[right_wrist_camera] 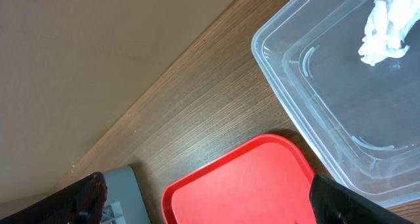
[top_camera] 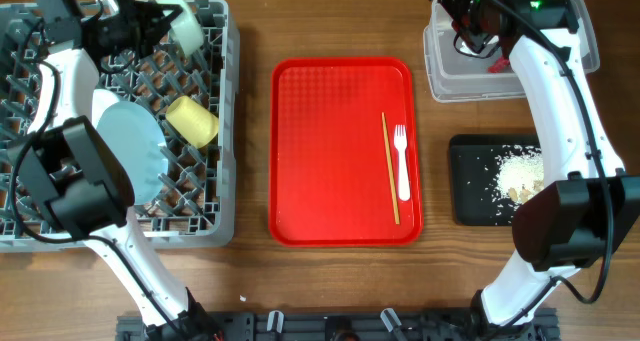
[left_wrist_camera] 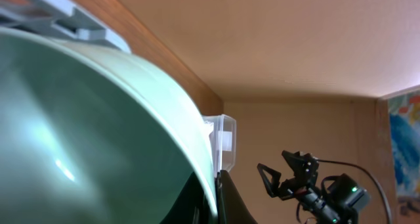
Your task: Sort waste into correct bins and load items into the dishwasher rack
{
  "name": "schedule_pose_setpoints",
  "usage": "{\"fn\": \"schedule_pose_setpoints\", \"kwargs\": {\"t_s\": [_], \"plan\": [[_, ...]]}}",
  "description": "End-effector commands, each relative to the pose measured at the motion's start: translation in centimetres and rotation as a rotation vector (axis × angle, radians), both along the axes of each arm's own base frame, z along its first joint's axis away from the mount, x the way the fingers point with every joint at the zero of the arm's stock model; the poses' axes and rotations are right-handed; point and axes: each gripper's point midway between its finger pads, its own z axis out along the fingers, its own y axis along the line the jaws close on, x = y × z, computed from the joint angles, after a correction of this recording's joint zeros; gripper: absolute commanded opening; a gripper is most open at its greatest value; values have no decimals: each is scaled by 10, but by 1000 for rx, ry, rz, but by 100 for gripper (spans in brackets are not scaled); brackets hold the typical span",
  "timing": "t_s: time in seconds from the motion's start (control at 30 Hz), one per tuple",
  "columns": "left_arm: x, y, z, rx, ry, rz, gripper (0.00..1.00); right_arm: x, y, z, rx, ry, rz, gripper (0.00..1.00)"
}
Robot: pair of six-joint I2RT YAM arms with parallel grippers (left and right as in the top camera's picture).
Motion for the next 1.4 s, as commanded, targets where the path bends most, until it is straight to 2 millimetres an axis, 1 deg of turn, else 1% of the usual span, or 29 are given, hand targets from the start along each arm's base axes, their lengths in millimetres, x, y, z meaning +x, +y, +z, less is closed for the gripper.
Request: {"fn": "schedule_pose_setpoints", "kwargs": {"t_s": [0.0, 0.1, 0.13, 0.17, 0.2, 0.23, 0.27, 0.3, 0.37, 0.4, 0.43, 0.47, 0.5, 0.57, 0.6, 0.67, 0.7, 0.73, 0.83, 0.93, 1.0, 1.07, 1.1, 1.13, 1.17, 1.27, 1.3, 1.33, 1.37], "plan": [[-6, 16, -13, -37, 89, 37, 4, 2, -2, -7, -30, 7, -1, 100], [-13, 29, -17, -59, 142, 64, 4, 2, -2, -7, -31, 7, -1, 100], [-15, 34, -19, -64, 154, 74, 7, 2, -2, -7, -31, 7, -1, 100], [-16, 39, -20, -66, 161, 83, 15, 2, -2, -7, -31, 7, -1, 100], [-17, 43, -20, -69, 165, 90, 19, 2, -2, -7, -31, 7, -1, 100], [-18, 46, -19, -70, 165, 98, 30, 2, -2, -7, -31, 7, -1, 100], [-19, 51, -17, -70, 163, 106, 34, 2, -2, -7, -31, 7, -1, 100], [-20, 55, -12, -66, 153, 115, 36, 2, -2, -7, -31, 7, -1, 100], [-22, 62, -1, -46, 132, 138, 45, 2, -2, -7, -31, 7, -1, 100], [-22, 68, 8, -18, 117, 165, 51, 2, -2, -7, -31, 7, -1, 100], [-23, 72, 13, 6, 115, 189, 55, 2, -2, -7, -31, 7, -1, 100], [-24, 77, 18, 49, 118, 224, 56, 2, -2, -7, -30, 7, -1, 100], [-28, 84, 21, 124, 122, 269, 66, 2, -2, -7, -31, 7, -1, 100], [-40, 102, 17, 303, 177, 371, 75, 2, -2, -7, -31, 7, -1, 100], [-50, 113, 16, 418, 216, 424, 76, 2, -2, -7, -31, 7, -1, 100], [-63, 122, 18, 558, 250, 468, 75, 2, -2, -7, -31, 7, -1, 100], [-71, 125, 25, 650, 252, 488, 68, 2, -2, -7, -31, 7, -1, 100], [-72, 121, 32, 683, 234, 488, 52, 2, -2, -7, -30, 7, -1, 100], [-67, 103, 45, 755, 186, 475, 25, 2, -2, -7, -31, 7, -1, 100], [-50, 64, 42, 906, 101, 389, 9, 2, -2, -7, -31, 7, -1, 100], [-39, 43, 31, 1065, 70, 345, 4, 2, -2, -7, -31, 7, -1, 100], [-35, 27, 19, 1166, 85, 334, 4, 2, -2, -7, -30, 7, -1, 100], [-35, 15, 12, 1191, 91, 311, 4, 2, -2, -7, -31, 7, -1, 100], [-38, -2, 9, 1196, 89, 271, 4, 2, -2, -7, -31, 7, -1, 100], [-41, -15, 10, 1197, 82, 242, 4, 2, -2, -7, -31, 7, -1, 99], [-60, -56, 24, 1193, 51, 158, 17, 2, -2, -7, -30, 7, -1, 100], [-71, -73, 32, 1178, 34, 116, 31, 2, -2, -7, -31, 7, -1, 100], [-81, -87, 37, 1159, 22, 75, 52, 2, -2, -7, -31, 7, -1, 100], [-92, -103, 42, 1138, 8, 31, 88, 2, -2, -7, -31, 7, -1, 100]]}}
